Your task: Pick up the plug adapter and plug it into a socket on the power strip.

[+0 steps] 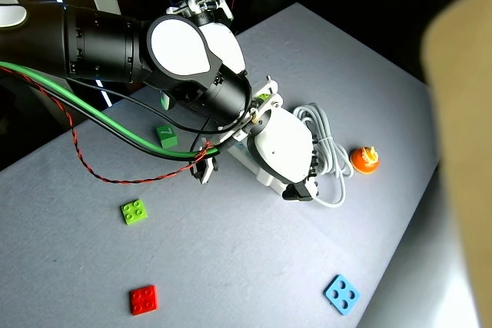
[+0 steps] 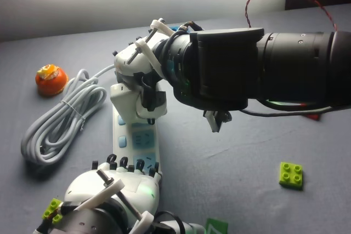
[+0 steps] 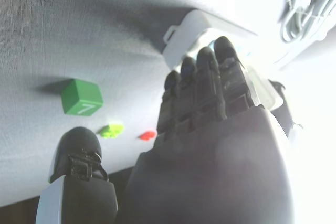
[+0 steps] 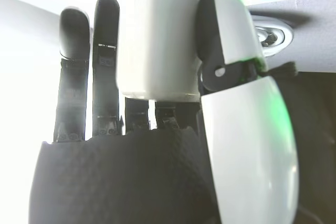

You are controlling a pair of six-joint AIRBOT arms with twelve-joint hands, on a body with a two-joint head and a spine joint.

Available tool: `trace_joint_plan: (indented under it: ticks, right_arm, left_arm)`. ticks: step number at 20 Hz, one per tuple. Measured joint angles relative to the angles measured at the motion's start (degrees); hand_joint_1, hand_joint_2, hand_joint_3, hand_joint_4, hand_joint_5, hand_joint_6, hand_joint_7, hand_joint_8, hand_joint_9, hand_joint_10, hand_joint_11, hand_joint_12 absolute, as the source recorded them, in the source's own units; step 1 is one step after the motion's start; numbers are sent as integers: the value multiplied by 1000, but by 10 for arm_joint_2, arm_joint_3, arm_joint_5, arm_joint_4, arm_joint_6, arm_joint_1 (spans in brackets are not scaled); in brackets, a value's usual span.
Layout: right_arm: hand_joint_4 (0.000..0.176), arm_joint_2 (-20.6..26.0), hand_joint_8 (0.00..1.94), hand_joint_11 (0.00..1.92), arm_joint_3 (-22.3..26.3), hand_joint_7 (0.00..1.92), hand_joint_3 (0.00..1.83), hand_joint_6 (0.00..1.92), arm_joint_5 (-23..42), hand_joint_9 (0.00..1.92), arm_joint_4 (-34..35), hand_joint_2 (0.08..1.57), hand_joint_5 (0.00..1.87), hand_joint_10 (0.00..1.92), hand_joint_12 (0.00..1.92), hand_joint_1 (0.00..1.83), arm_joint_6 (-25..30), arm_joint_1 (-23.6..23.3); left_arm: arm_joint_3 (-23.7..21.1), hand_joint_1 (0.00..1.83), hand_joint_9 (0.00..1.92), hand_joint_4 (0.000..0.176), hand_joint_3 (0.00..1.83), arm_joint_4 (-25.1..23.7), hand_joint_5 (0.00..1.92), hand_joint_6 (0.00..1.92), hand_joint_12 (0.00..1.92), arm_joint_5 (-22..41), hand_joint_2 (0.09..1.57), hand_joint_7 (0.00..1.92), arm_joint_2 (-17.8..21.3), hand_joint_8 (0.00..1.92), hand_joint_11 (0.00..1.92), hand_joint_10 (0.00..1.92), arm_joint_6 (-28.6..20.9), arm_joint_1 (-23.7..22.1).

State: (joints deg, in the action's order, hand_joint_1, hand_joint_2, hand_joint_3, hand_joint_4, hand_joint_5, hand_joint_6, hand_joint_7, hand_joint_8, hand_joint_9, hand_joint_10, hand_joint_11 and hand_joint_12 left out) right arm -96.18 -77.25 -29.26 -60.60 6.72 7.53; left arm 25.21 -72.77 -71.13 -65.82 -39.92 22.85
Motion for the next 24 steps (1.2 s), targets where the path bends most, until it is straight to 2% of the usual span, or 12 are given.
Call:
trace_joint_plan:
  ticks: [2, 3, 5, 6, 9, 10, 13, 14, 15, 17, 21, 24]
  right_arm:
    - [0, 2, 1, 314, 0, 721, 2, 4, 4, 644, 2, 1134, 633, 358, 1405, 903, 0, -2]
    - [0, 4, 0, 149, 0, 598, 0, 0, 5, 560, 1, 1144, 531, 255, 1353, 826, 0, -3]
    - [0, 6, 0, 137, 0, 570, 0, 0, 7, 560, 0, 1126, 514, 200, 1316, 786, 0, -3]
    - [0, 9, 0, 32, 2, 421, 0, 0, 8, 451, 0, 1109, 397, 51, 1187, 728, 0, -3]
    - [0, 20, 0, 3, 10, 364, 0, 0, 8, 377, -1, 1070, 341, 6, 1090, 683, -2, -6]
    - [0, 26, 3, 0, 16, 248, 0, 0, 8, 236, -1, 1062, 233, 1, 813, 653, -2, -7]
    - [0, 42, 0, 0, 34, 211, 0, 0, 12, 188, 0, 1035, 176, 0, 722, 630, -2, -13]
    - [0, 47, 7, 0, 39, 145, 0, 6, 15, 110, -1, 1009, 105, 8, 460, 591, -2, -16]
    - [0, 51, 7, 0, 43, 145, 0, 6, 16, 110, -1, 1009, 105, 8, 460, 591, -2, -17]
    - [0, 70, 4, 0, 60, 52, 0, 1, 18, 24, -1, 976, 4, 4, 83, 542, -3, -25]
    - [0, 128, 0, 0, 119, 4, 0, 0, 12, 0, -4, 955, 0, 0, 1, 529, 2, -42]
    - [0, 200, 0, 0, 201, 0, 0, 0, -10, 0, 2, 943, 0, 0, 0, 496, 6, -59]
  left_arm:
    - [0, 54, 84, 0, 0, 0, 147, 0, 279, 0, 1163, 119, 0, 1, 0, 1, 0, 0]
    - [0, 58, 92, 0, 0, 0, 147, 0, 283, 0, 1164, 125, 0, 2, 0, 3, 0, 0]
    - [0, 62, 90, 0, 0, 1, 144, 0, 267, 0, 1163, 122, 0, 0, 0, 1, 0, 0]
    - [0, 62, 83, 0, 1, 1, 146, 1, 269, 0, 1163, 118, 0, 1, 0, 1, 0, 0]
    - [0, 76, 75, 0, 0, 0, 142, 0, 249, 0, 1162, 113, 0, 0, 0, 1, 0, 0]
    - [-1, 74, 83, 0, 2, 0, 143, 1, 250, 0, 1168, 116, 0, 1, 0, 3, 0, 0]
    - [-2, 71, 96, 0, 1, 1, 152, 3, 274, 0, 1169, 131, 0, 5, 0, 5, 0, 0]
    - [-2, 73, 77, 0, 0, 1, 138, 0, 236, -1, 1164, 113, 0, 0, 0, 0, 0, 0]
    - [-2, 73, 77, 0, 0, 2, 138, 0, 236, -1, 1164, 113, 0, 0, 0, 0, 0, 0]
    - [-3, 80, 67, 0, 0, 10, 136, 1, 231, -3, 1163, 108, 1, 1, 0, 0, 0, -4]
    - [-3, 66, 73, 0, 2, 14, 123, 1, 216, -5, 1163, 108, 4, 0, 0, 0, 8, -8]
    - [-3, 68, 83, 0, 0, 21, 138, 1, 273, -6, 1155, 115, 4, 0, 0, 0, 24, -16]
